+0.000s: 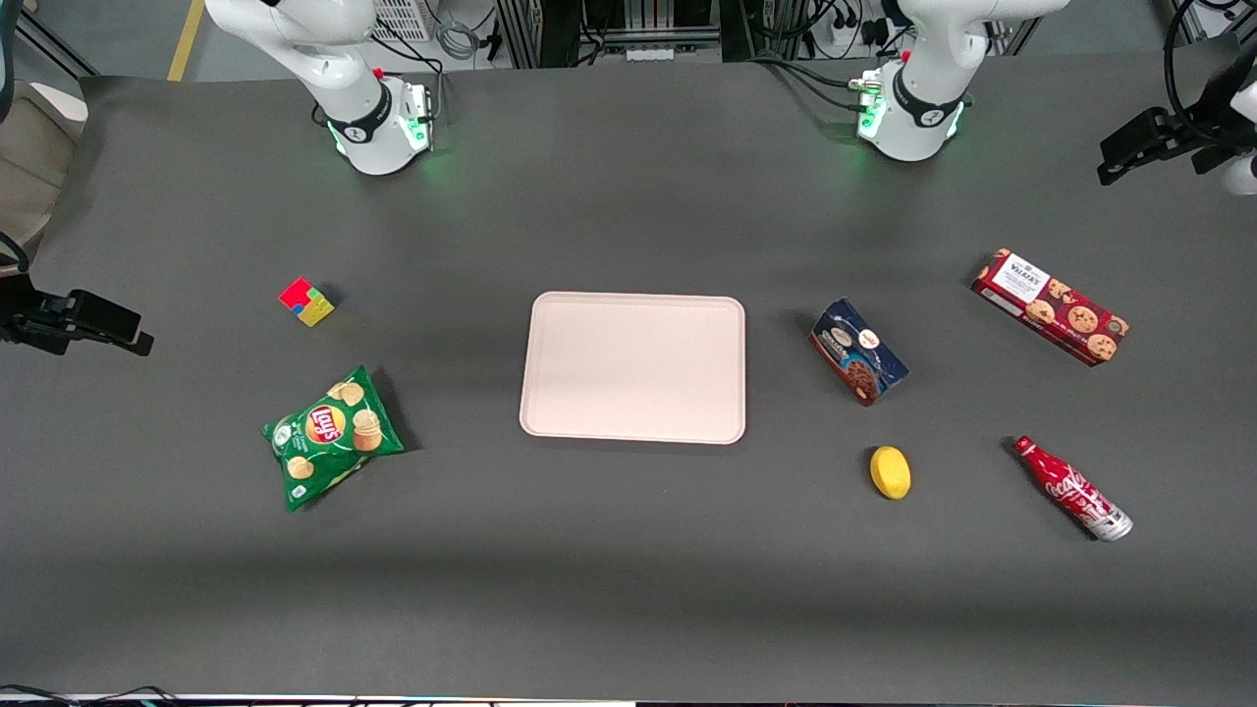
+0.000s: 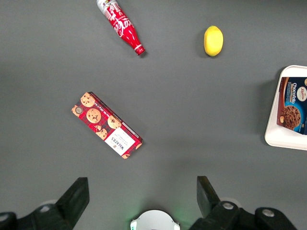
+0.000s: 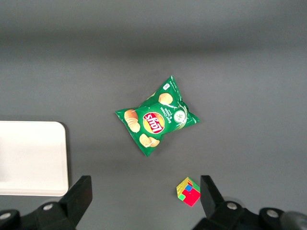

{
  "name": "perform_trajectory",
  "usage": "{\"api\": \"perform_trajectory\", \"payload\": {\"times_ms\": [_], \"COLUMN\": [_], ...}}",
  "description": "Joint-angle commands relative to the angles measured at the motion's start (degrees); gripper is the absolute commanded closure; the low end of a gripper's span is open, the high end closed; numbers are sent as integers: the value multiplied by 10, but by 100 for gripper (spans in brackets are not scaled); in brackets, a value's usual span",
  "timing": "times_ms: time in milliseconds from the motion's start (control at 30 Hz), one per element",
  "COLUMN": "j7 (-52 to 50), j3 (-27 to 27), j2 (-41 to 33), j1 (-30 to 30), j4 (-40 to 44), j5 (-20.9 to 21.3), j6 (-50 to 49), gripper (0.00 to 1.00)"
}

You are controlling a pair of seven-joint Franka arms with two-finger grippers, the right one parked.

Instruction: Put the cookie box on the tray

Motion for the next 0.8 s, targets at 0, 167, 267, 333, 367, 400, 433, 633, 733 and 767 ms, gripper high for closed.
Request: {"api": "perform_trajectory", "payload": {"times_ms": [0,167,267,333,367,400,433,633,733,767], "j7": [-10,-11,-11,-11,-10,-10,-10,-11,-11,-12], "j3": [3,6,6,6,6,4,4,3,2,2], "j2": [-4,-2,-2,-2,-2,-3,-3,-5,-12,-14], "j1": [-5,-8,-9,-8,-8,-8,-8,-6,-7,-7], "j4": [4,4,5,5,5,5,5,4,4,4], "j5": [-4,-6,-6,-6,-5,-5,-5,-5,-5,-5], "j6": [-10,-5,-6,-6,-6,-7,-8,-13,-13,-13], "gripper": [0,0,0,0,0,0,0,0,0,0]}}
